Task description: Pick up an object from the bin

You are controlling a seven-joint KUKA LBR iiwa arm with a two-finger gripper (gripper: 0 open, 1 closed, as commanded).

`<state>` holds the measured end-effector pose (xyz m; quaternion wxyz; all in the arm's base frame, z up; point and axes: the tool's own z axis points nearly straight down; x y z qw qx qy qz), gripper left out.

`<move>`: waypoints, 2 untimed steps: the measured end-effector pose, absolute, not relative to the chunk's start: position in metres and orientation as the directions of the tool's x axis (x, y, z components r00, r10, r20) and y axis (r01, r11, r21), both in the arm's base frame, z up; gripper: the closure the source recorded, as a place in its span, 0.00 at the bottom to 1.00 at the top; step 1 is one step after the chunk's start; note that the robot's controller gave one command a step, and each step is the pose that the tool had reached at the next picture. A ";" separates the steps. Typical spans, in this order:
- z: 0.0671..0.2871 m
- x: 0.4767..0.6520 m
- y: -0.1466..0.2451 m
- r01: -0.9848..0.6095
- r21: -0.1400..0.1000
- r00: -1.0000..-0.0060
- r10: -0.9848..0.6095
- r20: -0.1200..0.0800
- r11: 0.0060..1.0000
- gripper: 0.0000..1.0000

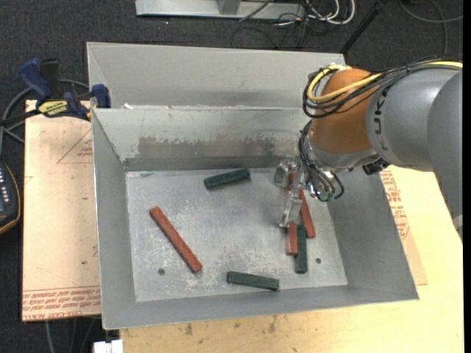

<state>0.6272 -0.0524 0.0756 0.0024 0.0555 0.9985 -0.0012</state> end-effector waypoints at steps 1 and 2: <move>0.095 0.591 -0.120 -0.264 -0.003 -0.965 -0.264 -0.001 0.965 0.00; 0.072 0.578 -0.132 -0.067 0.002 -0.998 -0.067 -0.005 0.998 0.00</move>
Offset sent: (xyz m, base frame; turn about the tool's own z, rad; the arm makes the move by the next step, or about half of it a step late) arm -0.0362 -0.0639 0.0191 -0.3846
